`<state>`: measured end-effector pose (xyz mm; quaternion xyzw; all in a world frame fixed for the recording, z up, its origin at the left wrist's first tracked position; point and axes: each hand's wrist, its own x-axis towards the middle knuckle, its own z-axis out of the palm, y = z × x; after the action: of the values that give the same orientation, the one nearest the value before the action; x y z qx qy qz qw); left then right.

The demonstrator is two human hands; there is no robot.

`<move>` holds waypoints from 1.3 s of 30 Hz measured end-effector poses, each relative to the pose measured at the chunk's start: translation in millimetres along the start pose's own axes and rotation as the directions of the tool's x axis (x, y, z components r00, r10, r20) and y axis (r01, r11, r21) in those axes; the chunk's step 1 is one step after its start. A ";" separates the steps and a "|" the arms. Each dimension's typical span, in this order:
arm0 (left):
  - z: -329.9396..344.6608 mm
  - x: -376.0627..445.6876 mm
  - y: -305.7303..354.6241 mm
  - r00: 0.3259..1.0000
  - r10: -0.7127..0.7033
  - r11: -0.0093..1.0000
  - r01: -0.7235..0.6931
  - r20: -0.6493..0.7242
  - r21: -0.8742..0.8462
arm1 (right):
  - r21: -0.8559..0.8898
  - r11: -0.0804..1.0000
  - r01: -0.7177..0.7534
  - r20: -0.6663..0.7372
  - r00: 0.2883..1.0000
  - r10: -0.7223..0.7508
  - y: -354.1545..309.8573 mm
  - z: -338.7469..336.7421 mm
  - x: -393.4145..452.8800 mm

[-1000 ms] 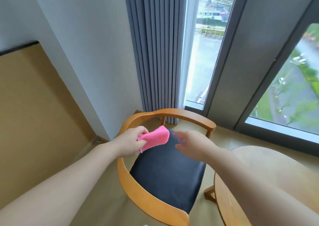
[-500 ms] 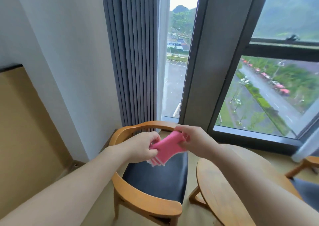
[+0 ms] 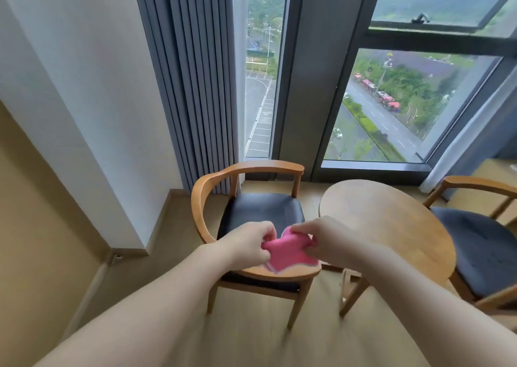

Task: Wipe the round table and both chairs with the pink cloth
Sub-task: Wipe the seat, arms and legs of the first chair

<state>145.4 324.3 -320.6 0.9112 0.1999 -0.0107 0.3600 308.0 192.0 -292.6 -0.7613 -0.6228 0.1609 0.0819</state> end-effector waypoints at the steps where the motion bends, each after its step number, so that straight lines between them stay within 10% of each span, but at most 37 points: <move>1: 6.5 -4.7 0.5 1.000 -0.002 1.000 0.002 0.007 -0.003 | -0.002 1.000 -0.008 -0.010 1.000 0.008 -1.0 6.2 -6.9; 10: 80.5 -15.1 18.6 0.993 -0.103 0.994 0.105 0.055 -0.039 | 0.318 0.938 -0.137 0.010 0.990 0.142 33.0 61.7 -73.5; 20: 250.4 -7.2 -0.3 0.982 -0.165 0.981 0.173 0.090 -0.084 | 0.206 0.920 -0.334 0.056 0.942 0.330 103.3 188.9 -152.6; 39: 467.7 123.2 -293.8 0.955 -0.061 0.986 0.013 -0.289 -0.165 | 0.390 0.798 -0.460 -0.185 0.809 0.557 230.8 528.2 3.1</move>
<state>207.7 253.5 -878.6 0.8666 0.2683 0.1342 0.3988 338.0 106.3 -861.9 -0.8922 -0.3379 0.1643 0.2505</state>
